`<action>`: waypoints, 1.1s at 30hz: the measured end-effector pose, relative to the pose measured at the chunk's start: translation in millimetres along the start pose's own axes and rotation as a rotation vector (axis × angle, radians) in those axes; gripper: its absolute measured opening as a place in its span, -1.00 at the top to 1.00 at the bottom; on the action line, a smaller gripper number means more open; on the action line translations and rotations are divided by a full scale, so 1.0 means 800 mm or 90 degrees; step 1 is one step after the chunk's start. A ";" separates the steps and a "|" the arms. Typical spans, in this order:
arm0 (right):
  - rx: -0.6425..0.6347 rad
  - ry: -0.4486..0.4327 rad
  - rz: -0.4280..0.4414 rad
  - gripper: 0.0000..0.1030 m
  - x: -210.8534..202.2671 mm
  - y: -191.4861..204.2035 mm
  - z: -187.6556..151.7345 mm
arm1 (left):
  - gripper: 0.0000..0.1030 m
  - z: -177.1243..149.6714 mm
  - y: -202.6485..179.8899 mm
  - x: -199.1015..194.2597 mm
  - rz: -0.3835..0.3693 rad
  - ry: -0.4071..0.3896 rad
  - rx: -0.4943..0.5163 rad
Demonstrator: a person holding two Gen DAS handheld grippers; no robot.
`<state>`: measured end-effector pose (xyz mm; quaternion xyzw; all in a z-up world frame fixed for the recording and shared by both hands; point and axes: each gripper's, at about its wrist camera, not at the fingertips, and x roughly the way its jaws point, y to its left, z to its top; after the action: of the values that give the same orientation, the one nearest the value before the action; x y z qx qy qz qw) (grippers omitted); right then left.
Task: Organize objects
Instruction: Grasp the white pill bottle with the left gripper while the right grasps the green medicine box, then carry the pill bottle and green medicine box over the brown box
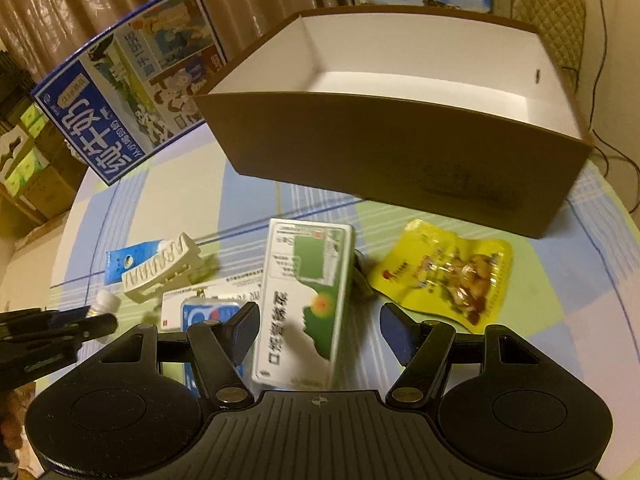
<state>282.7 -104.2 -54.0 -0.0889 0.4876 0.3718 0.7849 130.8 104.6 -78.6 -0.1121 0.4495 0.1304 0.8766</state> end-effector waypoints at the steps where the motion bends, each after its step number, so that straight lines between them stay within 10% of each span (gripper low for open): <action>1: 0.000 0.001 -0.002 -0.26 0.004 0.002 0.002 | 0.57 0.002 0.001 -0.002 0.002 -0.004 -0.002; 15: -0.031 0.024 -0.042 -0.05 0.041 0.020 -0.003 | 0.57 0.012 0.011 -0.011 0.007 -0.025 -0.007; 33: 0.040 0.006 -0.028 -0.02 -0.043 -0.007 -0.035 | 0.57 0.034 -0.023 -0.029 -0.050 -0.056 0.045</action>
<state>258.6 -139.2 -41.2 -0.0768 0.5008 0.3383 0.7930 144.3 92.6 -42.3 -0.0927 0.4103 0.0843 0.9033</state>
